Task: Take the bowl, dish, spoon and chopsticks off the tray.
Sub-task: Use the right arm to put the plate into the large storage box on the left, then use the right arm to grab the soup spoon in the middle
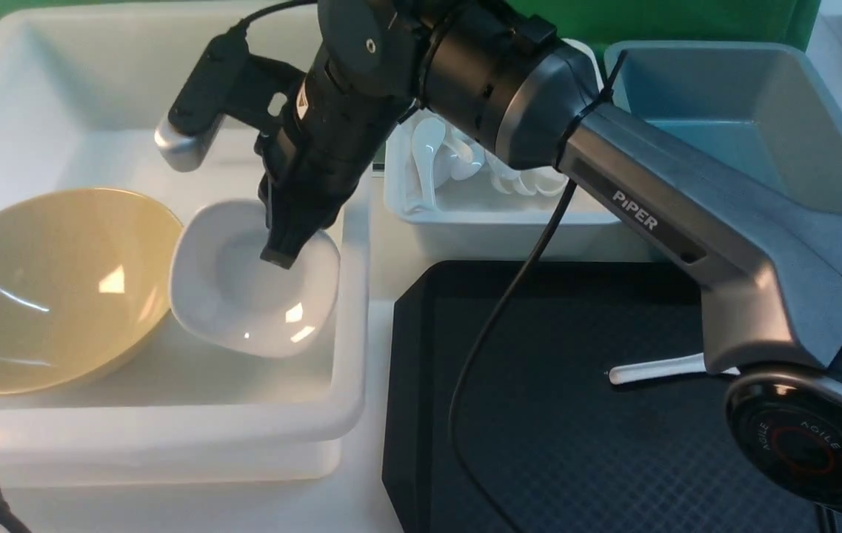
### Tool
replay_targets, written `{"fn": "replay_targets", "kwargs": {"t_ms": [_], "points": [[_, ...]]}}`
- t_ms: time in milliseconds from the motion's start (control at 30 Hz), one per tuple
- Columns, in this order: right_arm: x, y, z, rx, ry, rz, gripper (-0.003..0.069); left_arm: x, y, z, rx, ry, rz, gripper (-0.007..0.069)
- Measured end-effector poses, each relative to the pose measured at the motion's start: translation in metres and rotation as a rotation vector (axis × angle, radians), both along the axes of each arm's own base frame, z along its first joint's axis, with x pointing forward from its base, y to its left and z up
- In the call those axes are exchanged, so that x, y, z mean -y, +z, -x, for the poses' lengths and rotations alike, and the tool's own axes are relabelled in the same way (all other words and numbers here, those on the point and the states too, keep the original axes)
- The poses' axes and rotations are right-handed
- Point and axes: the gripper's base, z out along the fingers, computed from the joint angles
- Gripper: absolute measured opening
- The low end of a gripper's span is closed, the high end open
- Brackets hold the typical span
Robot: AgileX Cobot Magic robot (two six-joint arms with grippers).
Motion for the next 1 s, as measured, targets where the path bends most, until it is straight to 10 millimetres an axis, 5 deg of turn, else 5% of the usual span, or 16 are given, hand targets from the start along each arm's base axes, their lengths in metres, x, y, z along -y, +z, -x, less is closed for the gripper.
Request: {"fn": "replay_targets", "kwargs": {"t_ms": [433, 600, 633, 900, 1000], "points": [[-0.013, -0.039, 0.005, -0.04, 0.061, 0.099, 0.008, 0.0, 0.0, 0.0, 0.001, 0.0, 0.0, 0.0012], [-0.021, -0.046, 0.009, -0.035, 0.046, 0.076, 0.0171, 0.0, 0.0, 0.0, 0.001, 0.0, 0.0, 0.0012], [-0.023, -0.044, 0.009, -0.037, 0.01, 0.045, 0.0262, 0.0, 0.0, 0.0, 0.001, 0.0, 0.0, 0.0012], [-0.021, -0.029, 0.011, -0.065, -0.108, -0.032, 0.0451, 0.0, 0.0, 0.0, 0.001, 0.001, -0.003, 0.0012], [-0.009, 0.011, 0.022, -0.047, -0.118, -0.067, 0.047, 0.0, 0.0, 0.0, 0.001, 0.001, -0.004, 0.0012]]}}
